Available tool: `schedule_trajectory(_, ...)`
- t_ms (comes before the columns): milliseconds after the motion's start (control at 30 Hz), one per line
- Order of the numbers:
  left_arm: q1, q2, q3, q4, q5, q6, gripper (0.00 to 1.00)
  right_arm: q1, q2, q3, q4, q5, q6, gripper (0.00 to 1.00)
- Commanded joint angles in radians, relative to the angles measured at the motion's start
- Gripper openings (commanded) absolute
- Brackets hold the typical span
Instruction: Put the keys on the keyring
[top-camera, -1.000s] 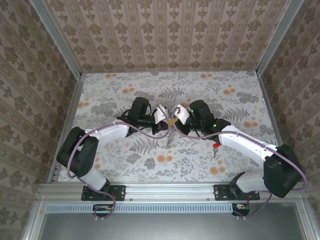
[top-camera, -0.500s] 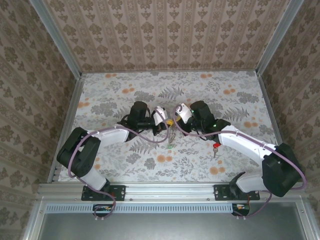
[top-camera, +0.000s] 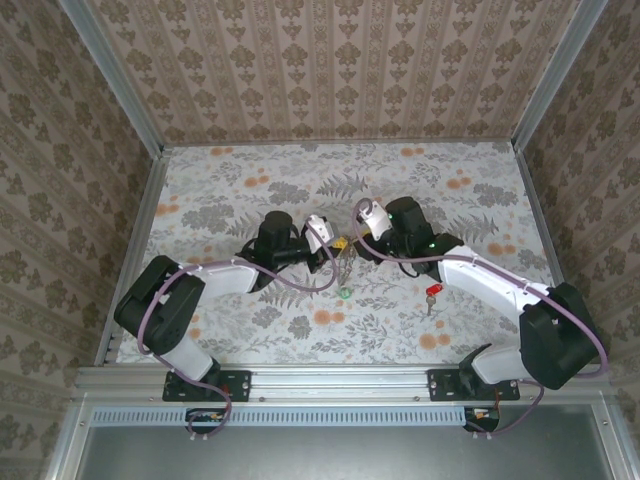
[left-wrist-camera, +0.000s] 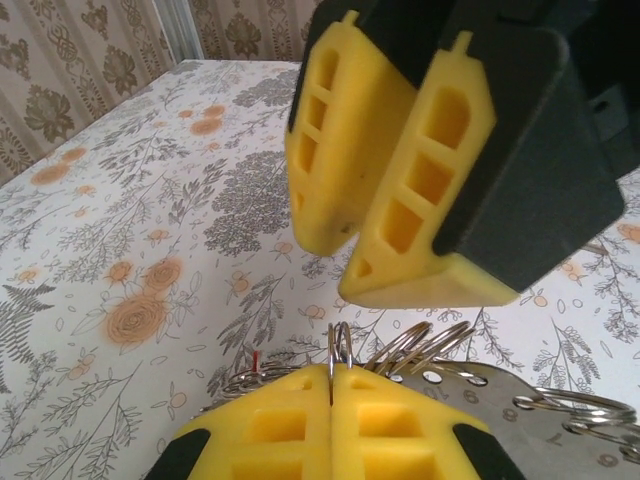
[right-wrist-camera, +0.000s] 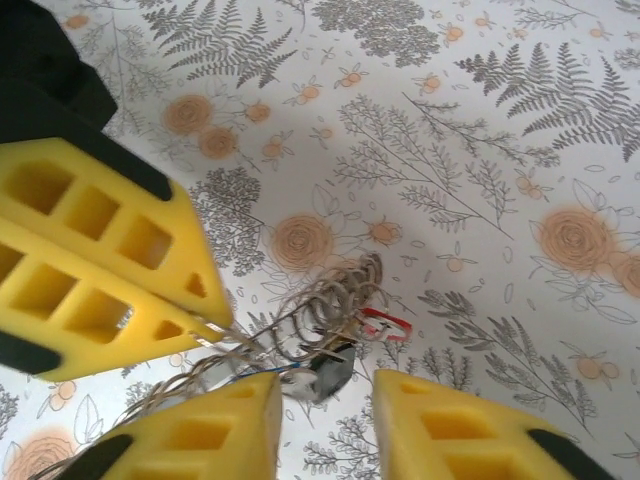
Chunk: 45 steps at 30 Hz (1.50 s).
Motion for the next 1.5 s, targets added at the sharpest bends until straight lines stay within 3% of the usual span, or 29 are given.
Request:
schedule_trajectory(0, -0.001, -0.006, 0.011, 0.007, 0.069, -0.007, 0.0, -0.014, -0.05, -0.023, 0.014, -0.026, -0.009, 0.36)
schedule_trajectory(133, 0.003, -0.019, 0.029, -0.04, 0.123, 0.015, 0.0, -0.052, -0.102, -0.046, 0.025, -0.1, -0.075, 0.37)
schedule_trajectory(333, 0.008, -0.039, 0.034, -0.076, 0.181, 0.027, 0.0, -0.069, -0.149, -0.112, 0.049, -0.302, -0.404, 0.34)
schedule_trajectory(433, 0.012, -0.045, 0.031, -0.083, 0.194, 0.028, 0.0, -0.071, -0.125, -0.102, 0.053, -0.288, -0.456, 0.32)
schedule_trajectory(633, 0.02, -0.047, 0.034, -0.095, 0.213, 0.029, 0.0, -0.073, -0.06, -0.06, 0.006, -0.42, -0.577, 0.29)
schedule_trajectory(1033, 0.032, -0.04, 0.053, -0.118, 0.246, 0.032, 0.0, -0.073, -0.011, -0.066, 0.073, -0.441, -0.568, 0.21)
schedule_trajectory(1467, 0.032, -0.04, 0.069, -0.146, 0.251, 0.04, 0.0, -0.081, -0.002, -0.054, 0.061, -0.548, -0.566, 0.25)
